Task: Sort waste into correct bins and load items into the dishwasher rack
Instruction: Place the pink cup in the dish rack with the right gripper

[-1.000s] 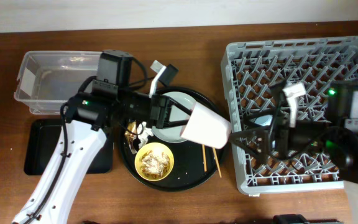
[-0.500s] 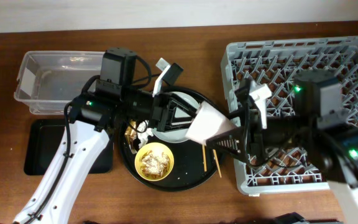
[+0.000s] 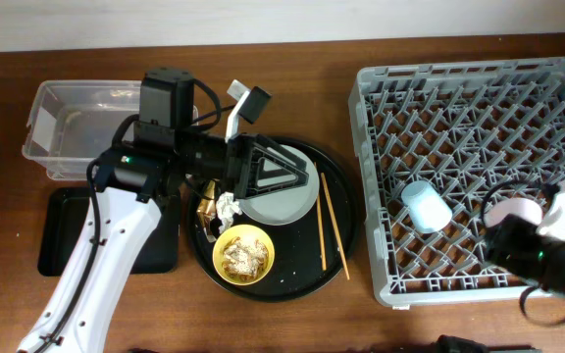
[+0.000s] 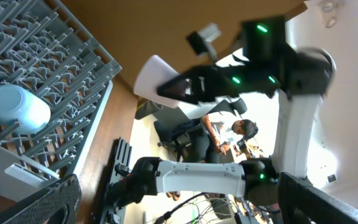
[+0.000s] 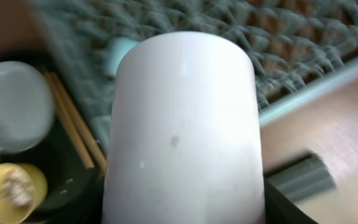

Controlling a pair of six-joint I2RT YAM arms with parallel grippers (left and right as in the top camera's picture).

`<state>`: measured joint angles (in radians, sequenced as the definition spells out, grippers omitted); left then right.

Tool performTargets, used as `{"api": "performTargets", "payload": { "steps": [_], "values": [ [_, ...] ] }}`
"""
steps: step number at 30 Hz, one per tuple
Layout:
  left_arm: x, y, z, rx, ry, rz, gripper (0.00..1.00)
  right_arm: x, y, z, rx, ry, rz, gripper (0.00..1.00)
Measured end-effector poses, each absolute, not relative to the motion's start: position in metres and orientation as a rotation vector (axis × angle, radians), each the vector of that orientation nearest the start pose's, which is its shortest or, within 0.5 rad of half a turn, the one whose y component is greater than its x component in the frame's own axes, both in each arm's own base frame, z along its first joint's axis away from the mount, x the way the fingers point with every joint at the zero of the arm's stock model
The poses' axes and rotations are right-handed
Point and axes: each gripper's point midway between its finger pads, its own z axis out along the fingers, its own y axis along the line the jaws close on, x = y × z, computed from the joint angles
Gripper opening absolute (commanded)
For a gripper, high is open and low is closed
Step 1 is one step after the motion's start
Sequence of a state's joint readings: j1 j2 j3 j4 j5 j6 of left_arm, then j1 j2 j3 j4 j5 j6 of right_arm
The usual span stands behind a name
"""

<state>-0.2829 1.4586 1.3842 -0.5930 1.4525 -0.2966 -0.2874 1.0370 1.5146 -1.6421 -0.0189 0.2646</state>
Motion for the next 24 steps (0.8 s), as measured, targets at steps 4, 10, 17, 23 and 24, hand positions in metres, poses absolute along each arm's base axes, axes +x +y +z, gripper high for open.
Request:
{"api": "performTargets", "payload": {
  "steps": [4, 10, 17, 23, 24],
  "values": [
    [0.252, -0.251, 0.358, 0.815, 1.957, -1.928, 0.99, 0.190, -0.084, 0.236, 0.955, 2.858, -0.064, 0.50],
    [0.251, -0.251, 0.358, 0.809, 1.965, -1.936, 0.99, 0.214, -0.097, 0.174, 1.017, 3.159, -0.046, 0.56],
    [0.251, -0.251, 0.358, 0.806, 1.968, -1.940, 0.99, 0.230, -0.118, 0.142, 1.081, 3.191, -0.032, 0.82],
    [0.251, -0.251, 0.358, 0.807, 1.967, -1.943, 0.99, 0.226, -0.107, 0.147, 1.054, 3.204, 0.152, 0.91],
    [0.251, -0.251, 0.358, 0.807, 1.967, -1.943, 0.99, 0.225, -0.103, 0.152, 1.048, 3.199, 0.175, 0.91]
  ]
}}
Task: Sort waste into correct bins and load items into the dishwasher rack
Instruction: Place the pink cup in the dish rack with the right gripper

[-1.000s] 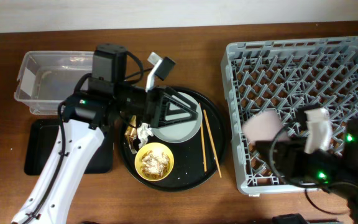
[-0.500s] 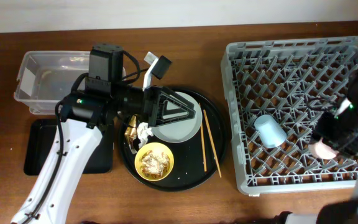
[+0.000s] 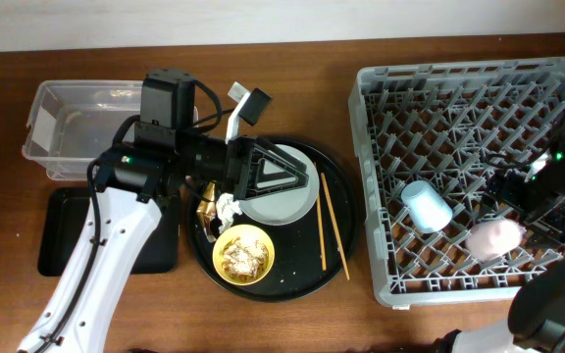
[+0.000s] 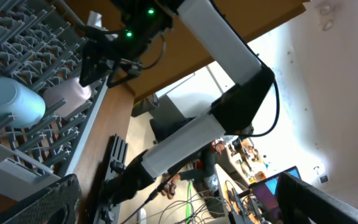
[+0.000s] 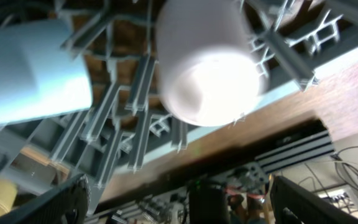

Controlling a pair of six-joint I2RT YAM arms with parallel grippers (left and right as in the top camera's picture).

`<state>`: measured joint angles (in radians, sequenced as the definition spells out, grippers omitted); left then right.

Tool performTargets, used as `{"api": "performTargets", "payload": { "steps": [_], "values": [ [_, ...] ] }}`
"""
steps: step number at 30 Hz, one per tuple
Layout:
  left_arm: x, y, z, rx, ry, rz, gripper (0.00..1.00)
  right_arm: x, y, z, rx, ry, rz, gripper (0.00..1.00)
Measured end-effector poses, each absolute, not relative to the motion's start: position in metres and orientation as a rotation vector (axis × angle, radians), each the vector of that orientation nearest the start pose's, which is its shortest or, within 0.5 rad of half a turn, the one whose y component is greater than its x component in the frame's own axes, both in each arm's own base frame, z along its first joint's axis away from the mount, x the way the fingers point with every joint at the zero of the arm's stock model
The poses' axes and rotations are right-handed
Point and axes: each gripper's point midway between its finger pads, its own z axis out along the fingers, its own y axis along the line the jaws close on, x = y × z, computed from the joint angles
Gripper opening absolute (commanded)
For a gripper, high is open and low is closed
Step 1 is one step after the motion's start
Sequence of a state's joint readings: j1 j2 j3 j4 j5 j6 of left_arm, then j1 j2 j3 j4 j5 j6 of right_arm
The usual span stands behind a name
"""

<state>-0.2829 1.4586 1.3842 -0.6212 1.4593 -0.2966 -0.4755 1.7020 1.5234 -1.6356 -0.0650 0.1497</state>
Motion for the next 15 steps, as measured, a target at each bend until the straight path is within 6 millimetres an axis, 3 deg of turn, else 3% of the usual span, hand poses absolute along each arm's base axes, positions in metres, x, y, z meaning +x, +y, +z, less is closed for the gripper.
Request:
{"api": "performTargets", "payload": {
  "steps": [2, 5, 7, 8, 9, 11, 15],
  "values": [
    [0.251, -0.251, 0.358, 0.807, 1.967, -1.943, 0.99, 0.227, -0.095, 0.171, 0.982, 3.149, 0.244, 0.91],
    [0.260, -0.252, 0.348, 0.766, 2.019, -1.857, 0.99, 0.236, -0.070, 0.241, 0.741, 2.880, 0.364, 0.91],
    [0.273, -0.251, 0.323, 0.670, 2.156, -1.684, 0.99, 0.222, -0.044, 0.311, 0.545, 2.602, 0.366, 0.91],
    [0.279, -0.247, 0.301, 0.594, 2.280, -1.552, 1.00, 0.205, -0.026, 0.342, 0.450, 2.472, 0.367, 0.91],
    [0.284, -0.240, 0.274, 0.521, 2.416, -1.367, 0.99, 0.188, -0.010, 0.360, 0.386, 2.386, 0.372, 0.91],
    [0.288, -0.218, 0.234, 0.434, 2.606, -1.024, 0.99, 0.159, 0.021, 0.383, 0.263, 2.263, 0.409, 0.91],
    [0.289, -0.179, 0.203, 0.342, 2.752, -0.647, 0.99, 0.142, 0.054, 0.392, 0.066, 2.230, 0.521, 0.90]
  ]
}}
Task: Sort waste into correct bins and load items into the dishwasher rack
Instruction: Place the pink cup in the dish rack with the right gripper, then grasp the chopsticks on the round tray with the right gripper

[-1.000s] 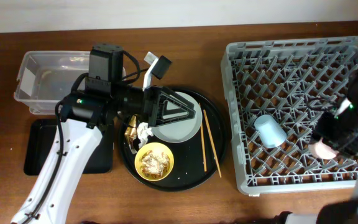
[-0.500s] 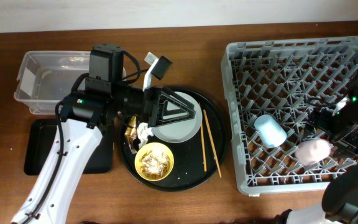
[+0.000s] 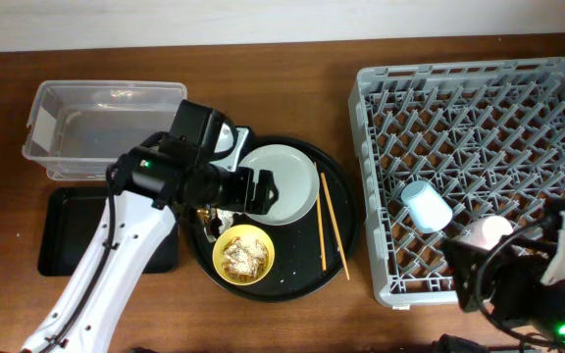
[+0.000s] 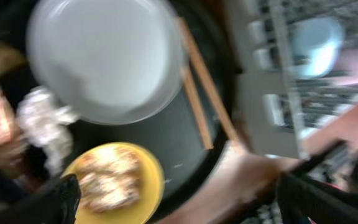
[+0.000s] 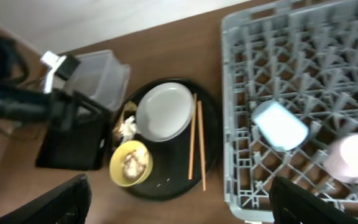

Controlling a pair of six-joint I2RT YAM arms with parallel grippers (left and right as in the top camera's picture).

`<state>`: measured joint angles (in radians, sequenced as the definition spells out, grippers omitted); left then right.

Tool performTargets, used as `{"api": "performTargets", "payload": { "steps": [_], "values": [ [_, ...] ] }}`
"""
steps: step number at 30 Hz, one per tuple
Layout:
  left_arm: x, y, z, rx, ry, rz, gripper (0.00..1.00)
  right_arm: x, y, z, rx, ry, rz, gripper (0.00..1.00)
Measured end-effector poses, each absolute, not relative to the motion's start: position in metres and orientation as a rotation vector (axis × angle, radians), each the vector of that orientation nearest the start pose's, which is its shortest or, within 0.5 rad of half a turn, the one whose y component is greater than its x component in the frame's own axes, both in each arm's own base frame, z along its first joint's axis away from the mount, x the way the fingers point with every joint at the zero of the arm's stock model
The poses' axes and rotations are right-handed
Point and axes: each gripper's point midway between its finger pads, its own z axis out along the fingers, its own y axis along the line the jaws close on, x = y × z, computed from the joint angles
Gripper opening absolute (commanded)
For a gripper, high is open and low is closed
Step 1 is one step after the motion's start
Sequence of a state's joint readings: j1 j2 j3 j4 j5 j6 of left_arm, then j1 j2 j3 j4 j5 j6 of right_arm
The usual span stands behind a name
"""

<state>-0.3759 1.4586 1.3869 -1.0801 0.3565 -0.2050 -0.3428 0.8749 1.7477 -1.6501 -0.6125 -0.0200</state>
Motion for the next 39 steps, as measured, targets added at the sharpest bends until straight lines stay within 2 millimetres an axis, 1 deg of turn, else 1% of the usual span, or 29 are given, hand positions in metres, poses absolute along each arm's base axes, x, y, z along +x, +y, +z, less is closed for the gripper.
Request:
{"api": "performTargets", "payload": {
  "steps": [1, 3, 4, 6, 7, 8, 9, 10, 11, 13, 14, 15, 16, 17, 18, 19, 21, 23, 24, 25, 26, 27, 28, 29, 31, 33, 36, 38, 39],
  "values": [
    [0.290, -0.169, 0.198, 0.323, 2.775, -0.566, 0.99, 0.140, 0.061, 0.389, 0.011, 2.247, 0.550, 0.90],
    [0.288, -0.158, 0.194, 0.298, 2.801, -0.482, 0.99, 0.136, 0.069, 0.385, -0.056, 2.275, 0.588, 0.87],
    [0.288, -0.153, 0.196, 0.273, 2.801, -0.445, 0.99, 0.135, 0.073, 0.379, -0.093, 2.299, 0.612, 0.86],
    [0.289, -0.136, 0.212, 0.200, 2.736, -0.343, 0.99, 0.140, 0.079, 0.359, -0.136, 2.384, 0.671, 0.80],
    [0.288, -0.127, 0.227, 0.161, 2.680, -0.308, 0.99, 0.144, 0.081, 0.344, -0.147, 2.445, 0.698, 0.77],
    [0.285, -0.118, 0.243, 0.125, 2.616, -0.278, 0.99, 0.152, 0.084, 0.324, -0.161, 2.527, 0.729, 0.77],
    [0.281, -0.111, 0.256, 0.102, 2.567, -0.259, 0.99, 0.161, 0.087, 0.312, -0.184, 2.562, 0.744, 0.77],
    [0.274, -0.099, 0.276, 0.068, 2.490, -0.228, 1.00, 0.176, 0.094, 0.290, -0.226, 2.633, 0.772, 0.77],
    [0.268, -0.090, 0.290, 0.041, 2.430, -0.210, 0.99, 0.193, 0.103, 0.274, -0.272, 2.674, 0.771, 0.77],
    [0.257, -0.078, 0.310, 0.008, 2.349, -0.189, 0.99, 0.214, 0.125, 0.253, -0.362, 2.741, 0.726, 0.77],
    [0.253, -0.073, 0.316, -0.002, 2.321, -0.184, 0.99, 0.226, 0.137, 0.237, -0.392, 2.793, 0.646, 0.76],
    [0.249, -0.071, 0.321, -0.008, 2.303, -0.181, 0.99, 0.235, 0.150, 0.221, -0.416, 2.835, 0.572, 0.73],
    [0.246, -0.068, 0.323, -0.011, 2.294, -0.178, 0.99, 0.243, 0.158, 0.211, -0.427, 2.846, 0.523, 0.72],
    [0.244, -0.067, 0.324, -0.012, 2.291, -0.178, 0.99, 0.255, 0.171, 0.188, -0.410, 2.898, 0.438, 0.66],
    [0.242, -0.066, 0.324, -0.014, 2.294, -0.173, 0.99, 0.263, 0.175, 0.174, -0.380, 2.930, 0.387, 0.58],
    [0.242, -0.065, 0.323, -0.014, 2.297, -0.168, 0.99, 0.277, 0.177, 0.152, -0.322, 2.969, 0.328, 0.54],
    [0.241, -0.065, 0.322, -0.014, 2.301, -0.165, 0.99, 0.292, 0.177, 0.118, -0.262, 3.034, 0.242, 0.53],
    [0.241, -0.065, 0.322, -0.015, 2.303, -0.164, 1.00, 0.296, 0.176, 0.093, -0.239, 3.094, 0.182, 0.54],
    [0.241, -0.065, 0.322, -0.015, 2.303, -0.164, 0.99, 0.297, 0.175, 0.070, -0.235, 3.146, 0.138, 0.54],
    [0.241, -0.065, 0.322, -0.015, 2.303, -0.164, 0.99, 0.298, 0.174, 0.059, -0.234, 3.170, 0.113, 0.53],
    [0.241, -0.065, 0.322, -0.014, 2.303, -0.163, 0.99, 0.296, 0.171, 0.041, -0.234, 3.218, 0.066, 0.47],
    [0.241, -0.064, 0.322, -0.016, 2.302, -0.162, 0.99, 0.294, 0.169, 0.030, -0.231, 3.248, 0.041, 0.42],
    [0.241, -0.064, 0.322, -0.016, 2.302, -0.161, 0.99, 0.289, 0.166, 0.011, -0.219, 3.304, 0.000, 0.32],
    [0.241, -0.064, 0.322, -0.016, 2.302, -0.161, 0.99, 0.288, 0.165, 0.006, -0.221, 3.317, -0.009, 0.27],
    [0.241, -0.064, 0.322, -0.015, 2.302, -0.161, 0.99, 0.287, 0.164, 0.004, -0.216, 3.326, -0.010, 0.13],
    [0.241, -0.064, 0.322, -0.015, 2.302, -0.161, 0.99, 0.285, 0.163, 0.005, -0.206, 3.335, -0.015, 0.08],
    [0.241, -0.064, 0.322, -0.016, 2.303, -0.161, 0.99, 0.277, 0.158, 0.008, -0.199, 3.370, -0.047, 0.04],
    [0.241, -0.064, 0.322, -0.016, 2.302, -0.161, 0.99, 0.274, 0.154, 0.020, -0.199, 3.386, -0.083, 0.04],
    [0.241, -0.064, 0.322, -0.016, 2.303, -0.161, 1.00, 0.280, 0.153, 0.043, -0.202, 3.344, -0.088, 0.04]
  ]
}}
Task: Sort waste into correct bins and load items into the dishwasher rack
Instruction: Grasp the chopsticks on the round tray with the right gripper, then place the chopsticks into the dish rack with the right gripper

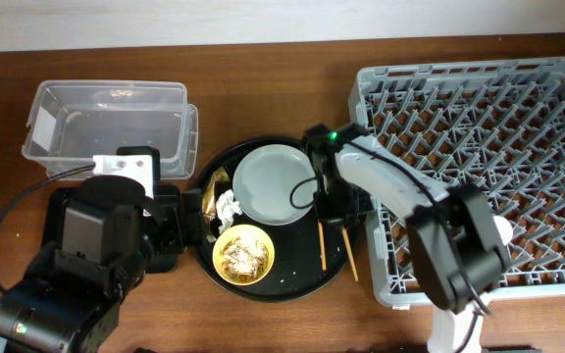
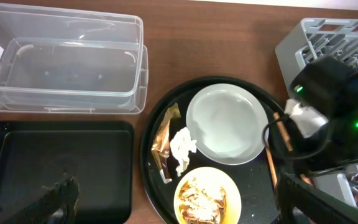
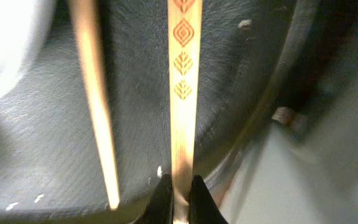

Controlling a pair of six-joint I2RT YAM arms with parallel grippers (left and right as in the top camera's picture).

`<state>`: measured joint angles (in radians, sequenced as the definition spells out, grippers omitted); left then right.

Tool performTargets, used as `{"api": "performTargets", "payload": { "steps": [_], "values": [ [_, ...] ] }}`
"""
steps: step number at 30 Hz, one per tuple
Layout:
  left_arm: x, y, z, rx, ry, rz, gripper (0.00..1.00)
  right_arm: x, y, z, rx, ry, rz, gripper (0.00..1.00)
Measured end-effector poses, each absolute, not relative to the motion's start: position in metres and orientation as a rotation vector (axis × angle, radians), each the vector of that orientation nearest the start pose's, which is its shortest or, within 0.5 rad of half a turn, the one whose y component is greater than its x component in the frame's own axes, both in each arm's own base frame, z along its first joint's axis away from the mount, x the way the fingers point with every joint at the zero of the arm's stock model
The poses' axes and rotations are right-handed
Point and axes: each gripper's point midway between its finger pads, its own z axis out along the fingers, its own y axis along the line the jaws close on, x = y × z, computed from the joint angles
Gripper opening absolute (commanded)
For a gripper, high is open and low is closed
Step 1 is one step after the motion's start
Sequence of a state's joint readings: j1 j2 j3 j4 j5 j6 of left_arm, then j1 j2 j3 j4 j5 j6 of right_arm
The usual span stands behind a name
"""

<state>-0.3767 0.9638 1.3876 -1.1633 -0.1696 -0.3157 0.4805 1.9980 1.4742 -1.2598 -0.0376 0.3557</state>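
Note:
My right gripper (image 1: 332,218) (image 3: 180,196) is shut on a patterned wooden chopstick (image 3: 182,74) (image 1: 349,257) at the right rim of the round black tray (image 1: 336,275). Beside it on the tray lies the second chopstick (image 3: 95,106) (image 1: 322,247). Also on the tray are a white plate (image 1: 275,186) (image 2: 225,121), a yellow bowl of food scraps (image 1: 243,255) (image 2: 207,196), a crumpled tissue (image 1: 226,206) (image 2: 182,144) and a brown wrapper (image 2: 163,140). At the left my left gripper (image 1: 179,227) (image 2: 179,202) hangs open, high above the table, with nothing in it.
The grey dishwasher rack (image 1: 479,108) fills the right side; my right arm crosses its front left part, and a pale cup (image 1: 499,232) shows past the arm. A clear plastic bin (image 1: 106,123) (image 2: 61,59) stands at the back left, a flat black bin (image 2: 55,162) in front of it.
My right gripper was open, high off the rack's front; now it is down at the tray's right rim, shut on a chopstick. My left arm has moved from over the tray to the front left.
My right gripper held a pale pink cup near the rack. Then the cup lay in the rack and the gripper was off it, then high and open. My left gripper stayed open over the plate. Now the right grips a chopstick and the left is back.

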Motion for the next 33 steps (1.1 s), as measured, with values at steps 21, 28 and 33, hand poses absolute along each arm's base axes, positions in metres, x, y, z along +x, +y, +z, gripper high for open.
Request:
{"api": "performTargets", "payload": {
  "steps": [21, 28, 33],
  "values": [
    [0.241, -0.064, 0.322, -0.016, 2.303, -0.161, 0.99, 0.351, 0.077, 0.166, -0.128, 2.922, 0.035, 0.62],
    [0.241, -0.064, 0.322, -0.016, 2.303, -0.161, 1.00, 0.286, 0.172, 0.207, -0.467, 2.854, 0.281, 0.57],
    [0.241, -0.064, 0.322, -0.016, 2.303, -0.160, 0.99, 0.259, 0.193, 0.107, -0.473, 3.019, 0.214, 0.46]
  ]
}}
